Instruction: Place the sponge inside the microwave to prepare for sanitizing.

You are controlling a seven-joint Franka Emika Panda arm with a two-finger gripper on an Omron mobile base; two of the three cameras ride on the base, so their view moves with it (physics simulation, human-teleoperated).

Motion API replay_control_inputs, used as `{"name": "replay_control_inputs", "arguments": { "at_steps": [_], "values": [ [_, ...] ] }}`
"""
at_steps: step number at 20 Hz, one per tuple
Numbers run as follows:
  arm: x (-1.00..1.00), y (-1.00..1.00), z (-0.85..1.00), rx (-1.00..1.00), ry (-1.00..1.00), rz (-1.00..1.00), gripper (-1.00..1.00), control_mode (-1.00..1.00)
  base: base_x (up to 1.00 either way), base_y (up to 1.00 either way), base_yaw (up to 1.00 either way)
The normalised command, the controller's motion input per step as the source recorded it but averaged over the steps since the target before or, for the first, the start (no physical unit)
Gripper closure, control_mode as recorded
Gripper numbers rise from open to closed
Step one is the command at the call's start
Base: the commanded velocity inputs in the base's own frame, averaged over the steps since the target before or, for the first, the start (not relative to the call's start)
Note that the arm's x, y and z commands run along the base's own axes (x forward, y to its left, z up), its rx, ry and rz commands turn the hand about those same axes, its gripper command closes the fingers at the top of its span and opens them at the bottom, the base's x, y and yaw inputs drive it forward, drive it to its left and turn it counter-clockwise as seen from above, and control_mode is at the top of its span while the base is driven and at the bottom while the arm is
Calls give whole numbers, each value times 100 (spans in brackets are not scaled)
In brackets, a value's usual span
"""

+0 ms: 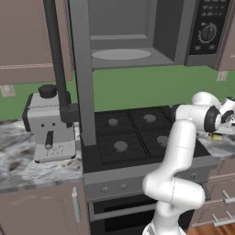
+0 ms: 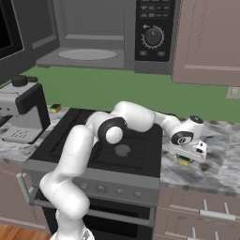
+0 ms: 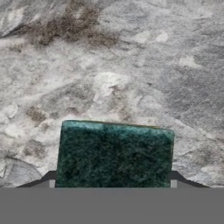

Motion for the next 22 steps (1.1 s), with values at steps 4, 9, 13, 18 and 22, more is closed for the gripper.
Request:
{"name": "replay_control_inputs", "arguments": {
  "at_steps": [4, 9, 13, 18, 22],
  "values": [
    [-82, 0, 17, 0, -20, 0, 100, -100, 0, 0, 0],
    [-94, 20, 69, -6, -30, 5, 100, -100, 0, 0, 0],
    [-70, 59, 100, -17, -42, 17, 100, -100, 0, 0, 0],
    [-72, 81, 100, -18, -44, 23, 100, -100, 0, 0, 0],
    [-74, 97, 98, -23, -45, 25, 100, -100, 0, 0, 0]
  ]
}}
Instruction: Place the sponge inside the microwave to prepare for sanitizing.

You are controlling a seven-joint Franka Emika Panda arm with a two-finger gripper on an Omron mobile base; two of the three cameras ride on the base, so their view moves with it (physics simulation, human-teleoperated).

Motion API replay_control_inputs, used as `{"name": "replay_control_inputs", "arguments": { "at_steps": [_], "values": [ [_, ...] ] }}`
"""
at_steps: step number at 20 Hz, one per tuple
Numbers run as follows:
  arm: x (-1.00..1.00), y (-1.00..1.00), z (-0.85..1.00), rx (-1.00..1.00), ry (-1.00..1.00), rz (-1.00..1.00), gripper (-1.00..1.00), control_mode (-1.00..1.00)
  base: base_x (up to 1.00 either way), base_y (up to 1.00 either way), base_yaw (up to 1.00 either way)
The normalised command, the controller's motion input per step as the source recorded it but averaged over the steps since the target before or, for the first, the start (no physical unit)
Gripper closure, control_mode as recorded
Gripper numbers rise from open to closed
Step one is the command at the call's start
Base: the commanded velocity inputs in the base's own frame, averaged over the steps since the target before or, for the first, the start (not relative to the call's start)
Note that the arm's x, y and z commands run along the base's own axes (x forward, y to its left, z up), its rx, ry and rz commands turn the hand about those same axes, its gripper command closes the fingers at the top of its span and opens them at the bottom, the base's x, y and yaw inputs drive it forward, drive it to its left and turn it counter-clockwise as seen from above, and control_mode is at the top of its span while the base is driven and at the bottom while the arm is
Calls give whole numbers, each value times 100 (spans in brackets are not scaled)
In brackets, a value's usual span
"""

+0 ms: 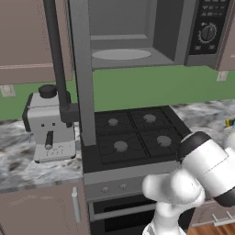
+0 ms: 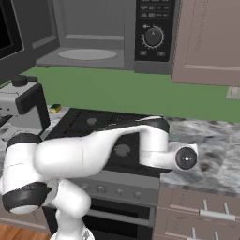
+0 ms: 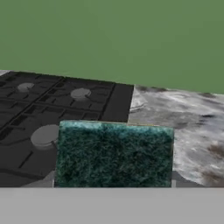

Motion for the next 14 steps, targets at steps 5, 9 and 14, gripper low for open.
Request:
{"name": "replay_control_inputs", "arguments": {
  "at_steps": [5, 9, 14],
  "values": [
    [-46, 94, 99, -21, -23, 21, 100, -100, 0, 0, 0],
    [-6, 66, 89, -21, 10, 8, 100, -100, 0, 0, 0],
    [11, 35, 61, -10, 39, 1, 100, -100, 0, 0, 0]
  ]
}}
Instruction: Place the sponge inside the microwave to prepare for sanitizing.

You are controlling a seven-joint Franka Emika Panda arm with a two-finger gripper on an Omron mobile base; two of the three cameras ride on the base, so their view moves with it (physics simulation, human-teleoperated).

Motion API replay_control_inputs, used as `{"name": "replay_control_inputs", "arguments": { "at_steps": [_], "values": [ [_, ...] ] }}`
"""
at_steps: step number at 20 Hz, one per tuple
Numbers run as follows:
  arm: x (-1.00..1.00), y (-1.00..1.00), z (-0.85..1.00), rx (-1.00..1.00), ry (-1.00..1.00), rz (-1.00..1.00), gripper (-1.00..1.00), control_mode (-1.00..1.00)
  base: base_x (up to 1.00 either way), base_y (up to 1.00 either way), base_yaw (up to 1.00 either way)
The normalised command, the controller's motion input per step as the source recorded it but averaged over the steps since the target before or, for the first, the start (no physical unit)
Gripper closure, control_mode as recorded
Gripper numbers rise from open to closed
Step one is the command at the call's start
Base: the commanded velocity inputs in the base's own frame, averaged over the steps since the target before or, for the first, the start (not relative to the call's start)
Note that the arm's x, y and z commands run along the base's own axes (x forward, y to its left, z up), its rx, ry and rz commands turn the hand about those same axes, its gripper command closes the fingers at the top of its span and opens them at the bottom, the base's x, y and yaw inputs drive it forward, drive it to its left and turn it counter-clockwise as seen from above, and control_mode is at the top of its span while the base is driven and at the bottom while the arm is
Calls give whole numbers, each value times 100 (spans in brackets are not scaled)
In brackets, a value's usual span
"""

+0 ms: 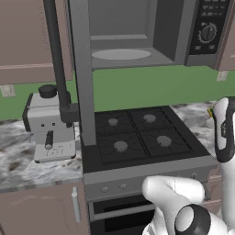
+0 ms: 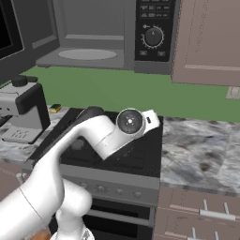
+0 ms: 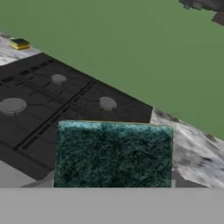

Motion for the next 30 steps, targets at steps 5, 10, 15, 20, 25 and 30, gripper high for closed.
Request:
{"name": "replay_control_inputs", "arguments": {
  "at_steps": [5, 10, 15, 20, 25, 30],
  "values": [
    [-9, 36, 17, 15, 21, -17, 100, -100, 0, 0, 0],
    [-27, 39, 14, 46, 6, -30, 100, -100, 0, 0, 0],
    [-16, 66, 5, 26, 1, -35, 100, -100, 0, 0, 0],
    [2, 69, 48, 0, 0, -31, 100, -100, 0, 0, 0],
    [3, 31, 75, 0, -2, -6, 100, -100, 0, 0, 0],
    [1, 18, 64, -4, -5, 0, 100, -100, 0, 0, 0]
  ]
}}
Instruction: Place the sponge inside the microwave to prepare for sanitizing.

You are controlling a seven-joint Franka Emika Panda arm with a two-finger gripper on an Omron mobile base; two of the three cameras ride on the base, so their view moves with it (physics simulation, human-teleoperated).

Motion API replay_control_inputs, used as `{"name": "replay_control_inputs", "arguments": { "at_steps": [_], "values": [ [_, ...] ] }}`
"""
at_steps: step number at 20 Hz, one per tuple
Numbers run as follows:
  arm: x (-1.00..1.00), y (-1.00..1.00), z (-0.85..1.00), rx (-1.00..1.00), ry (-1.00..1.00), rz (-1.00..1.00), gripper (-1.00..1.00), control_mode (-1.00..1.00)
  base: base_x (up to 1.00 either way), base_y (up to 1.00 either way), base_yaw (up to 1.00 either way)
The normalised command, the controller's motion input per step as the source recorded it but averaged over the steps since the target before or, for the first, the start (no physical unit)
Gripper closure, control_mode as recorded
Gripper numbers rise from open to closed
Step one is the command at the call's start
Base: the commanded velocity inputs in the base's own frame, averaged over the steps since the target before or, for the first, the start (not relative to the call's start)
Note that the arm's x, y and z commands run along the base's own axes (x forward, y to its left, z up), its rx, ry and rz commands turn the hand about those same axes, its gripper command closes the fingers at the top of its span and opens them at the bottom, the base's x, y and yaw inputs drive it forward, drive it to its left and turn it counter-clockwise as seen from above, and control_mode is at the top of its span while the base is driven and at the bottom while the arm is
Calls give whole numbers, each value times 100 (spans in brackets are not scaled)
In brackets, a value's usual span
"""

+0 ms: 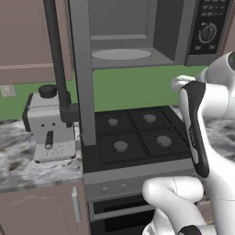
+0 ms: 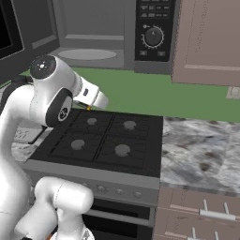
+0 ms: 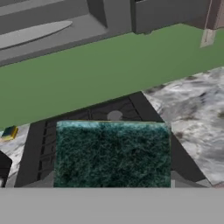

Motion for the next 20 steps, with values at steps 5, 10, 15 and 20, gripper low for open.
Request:
{"name": "replay_control_inputs", "arguments": {
  "at_steps": [5, 10, 15, 20],
  "values": [
    [0, 32, 69, -3, -2, 1, 100, -100, 0, 0, 0],
    [15, 45, 37, 0, -14, 9, 100, -100, 0, 0, 0],
    [32, 46, 30, 0, -14, 13, 100, -100, 0, 0, 0],
    [64, 41, 16, -10, -1, 10, 100, -100, 0, 0, 0]
  ]
}}
